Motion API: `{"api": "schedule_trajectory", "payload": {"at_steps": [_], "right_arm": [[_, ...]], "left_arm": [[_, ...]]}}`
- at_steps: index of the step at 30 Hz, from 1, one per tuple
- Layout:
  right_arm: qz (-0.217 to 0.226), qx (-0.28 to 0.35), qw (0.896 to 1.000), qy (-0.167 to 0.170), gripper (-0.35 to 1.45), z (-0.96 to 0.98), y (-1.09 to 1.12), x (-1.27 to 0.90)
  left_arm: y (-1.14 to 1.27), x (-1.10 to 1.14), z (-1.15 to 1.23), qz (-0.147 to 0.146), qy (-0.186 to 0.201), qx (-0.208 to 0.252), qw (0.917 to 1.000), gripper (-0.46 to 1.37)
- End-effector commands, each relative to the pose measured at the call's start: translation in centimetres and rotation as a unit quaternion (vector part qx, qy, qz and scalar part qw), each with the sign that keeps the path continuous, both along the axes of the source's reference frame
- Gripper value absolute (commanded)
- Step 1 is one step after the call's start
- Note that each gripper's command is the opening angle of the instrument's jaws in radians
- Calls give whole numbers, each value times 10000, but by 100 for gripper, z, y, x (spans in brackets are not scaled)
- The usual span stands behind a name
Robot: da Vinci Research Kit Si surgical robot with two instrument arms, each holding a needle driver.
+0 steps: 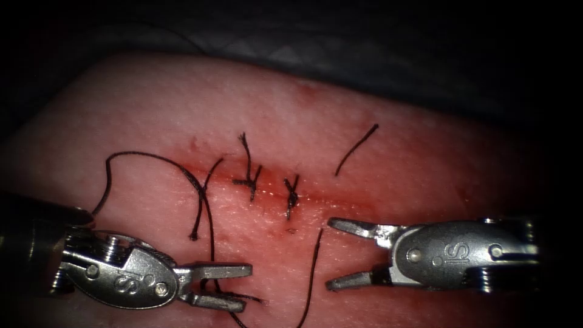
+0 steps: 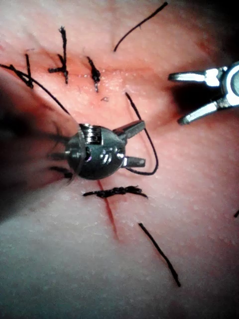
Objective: Wound Closure
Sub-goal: Pick up suture with left jaws
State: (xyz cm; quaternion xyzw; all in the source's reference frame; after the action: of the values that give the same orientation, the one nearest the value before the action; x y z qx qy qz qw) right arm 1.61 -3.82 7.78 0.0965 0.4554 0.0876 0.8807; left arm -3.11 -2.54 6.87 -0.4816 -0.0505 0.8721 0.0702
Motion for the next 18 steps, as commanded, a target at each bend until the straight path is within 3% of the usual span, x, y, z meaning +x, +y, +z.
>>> {"api": "schedule_trajectory", "payload": {"at_steps": [1, 3, 4, 5, 7, 18], "right_arm": [[-10, 6, 10000, 1, 89, 0, 0, 1], [-9, 6, 10000, 1, 89, 0, 0, 1], [-9, 6, 10000, 1, 89, 0, 0, 1], [-9, 6, 10000, 1, 89, 0, 0, 1], [-9, 6, 10000, 1, 89, 0, 0, 1], [-10, 6, 10000, 1, 89, 0, -1, 0]], "left_arm": [[-3, -2, -2, 82, 239, 18, 9997, 48], [-5, -4, -2, 175, 455, 53, 9988, 55], [-8, -7, -2, 195, 709, 74, 9973, 77], [-9, -9, -3, 211, 862, -2, 9961, 88], [-9, -13, -3, 156, 1038, -43, 9945, 92], [-19, -17, 16, 374, 1416, -236, 9889, 67]]}}
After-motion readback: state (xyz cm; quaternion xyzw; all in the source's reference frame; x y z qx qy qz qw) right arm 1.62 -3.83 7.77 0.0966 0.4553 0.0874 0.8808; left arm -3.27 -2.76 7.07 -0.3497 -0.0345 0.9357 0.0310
